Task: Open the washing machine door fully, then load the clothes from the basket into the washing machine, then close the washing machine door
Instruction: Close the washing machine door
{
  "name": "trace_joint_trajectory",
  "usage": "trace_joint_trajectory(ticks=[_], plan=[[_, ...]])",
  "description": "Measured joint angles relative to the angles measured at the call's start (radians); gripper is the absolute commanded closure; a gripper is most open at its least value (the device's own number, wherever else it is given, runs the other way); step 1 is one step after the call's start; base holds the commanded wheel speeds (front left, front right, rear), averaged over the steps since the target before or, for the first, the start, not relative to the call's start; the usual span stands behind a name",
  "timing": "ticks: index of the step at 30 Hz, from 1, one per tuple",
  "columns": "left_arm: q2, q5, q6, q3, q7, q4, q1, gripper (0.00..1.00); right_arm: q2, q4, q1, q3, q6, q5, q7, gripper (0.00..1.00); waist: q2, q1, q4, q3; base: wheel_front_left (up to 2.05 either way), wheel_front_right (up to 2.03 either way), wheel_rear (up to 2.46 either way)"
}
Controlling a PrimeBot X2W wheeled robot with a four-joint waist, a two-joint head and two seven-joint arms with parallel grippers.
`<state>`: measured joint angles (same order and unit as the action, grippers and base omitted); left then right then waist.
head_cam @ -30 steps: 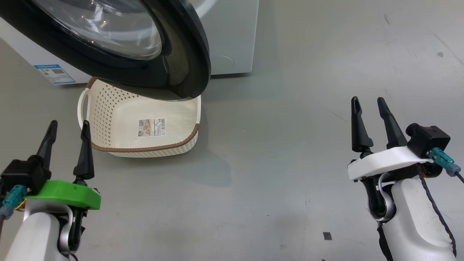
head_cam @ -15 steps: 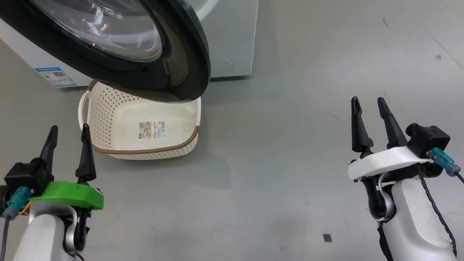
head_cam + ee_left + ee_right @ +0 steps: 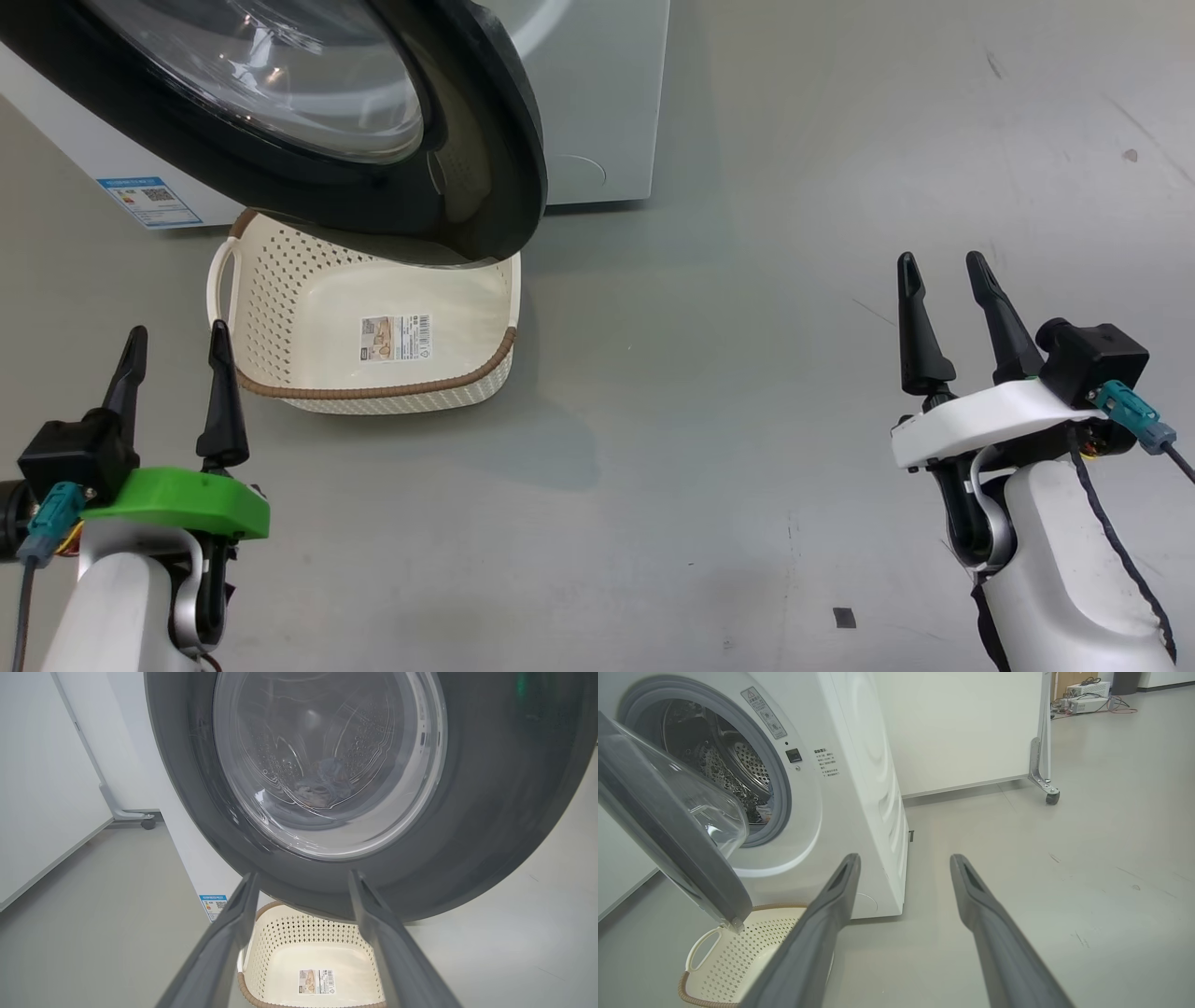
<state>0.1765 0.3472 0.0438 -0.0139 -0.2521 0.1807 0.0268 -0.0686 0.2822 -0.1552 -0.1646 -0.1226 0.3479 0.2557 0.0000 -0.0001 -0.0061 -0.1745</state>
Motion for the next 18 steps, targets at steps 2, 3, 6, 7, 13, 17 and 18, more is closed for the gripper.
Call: trace_joint_trajectory(ticks=[2, 3, 6, 7, 13, 17, 18], plan=[[-0.001, -0.004, 0.000, 0.005, 0.000, 0.001, 0.000, 0.00, -0.001, 0.001, 0.000, -0.002, 0.000, -0.006, 0.000, 0.00, 0.0000, 0.0000, 0.000, 0.001, 0.00, 0.00, 0.00], [-0.002, -0.004, 0.000, 0.007, 0.000, 0.001, 0.000, 0.00, -0.004, 0.003, 0.000, -0.005, 0.000, -0.015, 0.000, 0.00, 0.0000, 0.0000, 0.000, 0.002, 0.00, 0.00, 0.00], [-0.003, -0.007, 0.000, 0.010, 0.000, 0.002, 0.000, 0.00, -0.005, 0.004, 0.000, -0.005, 0.000, -0.019, 0.000, 0.00, 0.0000, 0.0000, 0.000, 0.003, 0.00, 0.00, 0.00], [-0.004, -0.012, 0.001, 0.011, 0.000, 0.002, 0.000, 0.00, -0.005, 0.005, 0.000, -0.005, 0.000, -0.020, 0.000, 0.00, 0.0000, 0.0000, 0.000, 0.003, 0.00, 0.00, 0.00], [-0.010, -0.021, 0.010, 0.015, 0.000, 0.004, 0.000, 0.00, -0.007, 0.011, 0.000, -0.004, 0.000, -0.037, 0.000, 0.00, 0.0000, 0.0001, 0.001, 0.008, 0.00, 0.00, 0.00], [-0.020, -0.022, 0.013, 0.022, 0.000, 0.005, 0.000, 0.00, -0.007, 0.015, 0.001, -0.003, 0.000, -0.043, 0.000, 0.00, 0.0001, 0.0000, 0.003, 0.011, 0.00, 0.00, 0.00], [-0.023, -0.022, 0.017, 0.024, 0.000, 0.005, 0.000, 0.00, -0.007, 0.016, 0.001, -0.002, 0.000, -0.043, 0.000, 0.00, 0.0000, 0.0000, 0.003, 0.012, 0.00, 0.00, 0.00]])
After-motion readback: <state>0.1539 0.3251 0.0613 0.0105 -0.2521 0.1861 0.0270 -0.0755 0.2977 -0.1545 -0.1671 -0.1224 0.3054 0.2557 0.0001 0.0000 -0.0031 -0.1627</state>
